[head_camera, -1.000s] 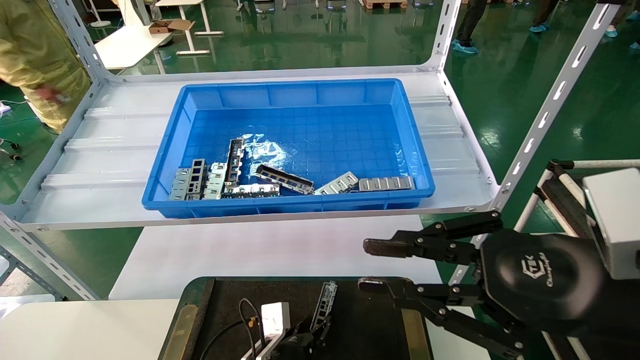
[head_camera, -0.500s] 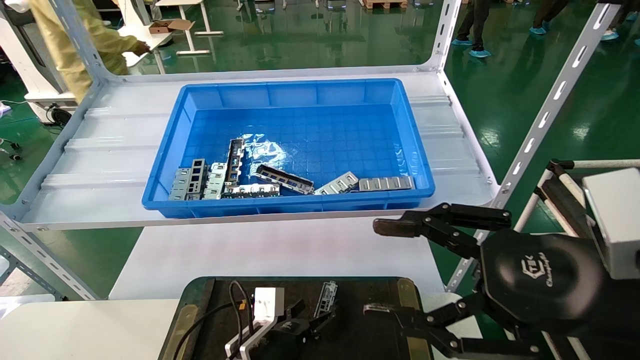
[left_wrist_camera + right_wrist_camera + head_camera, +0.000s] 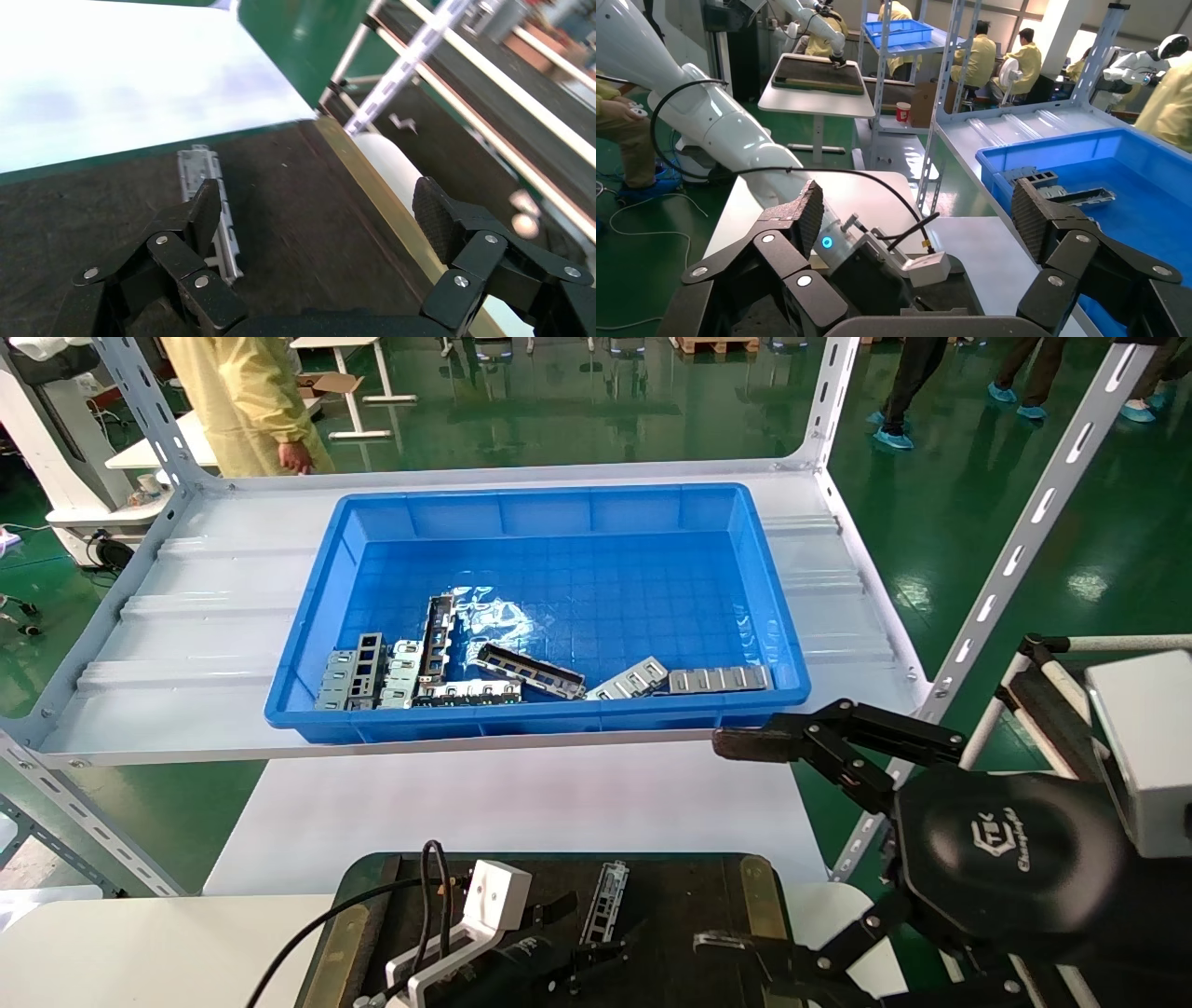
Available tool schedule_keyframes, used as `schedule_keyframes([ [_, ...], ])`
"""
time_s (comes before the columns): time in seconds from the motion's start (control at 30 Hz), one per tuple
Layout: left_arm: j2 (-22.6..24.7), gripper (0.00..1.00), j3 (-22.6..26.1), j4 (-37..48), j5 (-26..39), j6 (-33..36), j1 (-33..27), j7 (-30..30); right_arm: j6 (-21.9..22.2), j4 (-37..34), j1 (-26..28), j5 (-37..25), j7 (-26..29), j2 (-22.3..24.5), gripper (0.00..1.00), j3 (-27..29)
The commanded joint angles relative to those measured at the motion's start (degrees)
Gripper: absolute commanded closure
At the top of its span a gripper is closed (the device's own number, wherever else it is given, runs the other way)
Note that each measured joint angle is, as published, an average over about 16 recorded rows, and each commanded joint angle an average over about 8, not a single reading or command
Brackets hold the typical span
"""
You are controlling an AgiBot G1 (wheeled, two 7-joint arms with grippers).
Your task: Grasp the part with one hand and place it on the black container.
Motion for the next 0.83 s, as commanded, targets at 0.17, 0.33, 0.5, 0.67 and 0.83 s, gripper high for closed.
schedule_keyframes([
  [0.17,-2.7,0.0,-4.4,-0.1,-0.6,9.3,1.0,3.9,0.0,0.0,0.0,0.0,0.0,0.0,0.0,0.0],
  [0.33,-4.8,0.0,-9.0,0.1,-2.9,16.6,2.6,8.7,0.0,0.0,0.0,0.0,0.0,0.0,0.0,0.0],
  [0.5,-7.0,0.0,-12.6,0.3,-5.2,22.9,4.0,13.5,0.0,0.0,0.0,0.0,0.0,0.0,0.0,0.0],
  [0.67,-9.1,0.0,-15.2,0.3,-7.4,28.0,5.0,16.8,0.0,0.0,0.0,0.0,0.0,0.0,0.0,0.0],
  [0.83,-10.4,0.0,-16.4,0.3,-8.7,30.8,5.3,18.2,0.0,0.0,0.0,0.0,0.0,0.0,0.0,0.0],
])
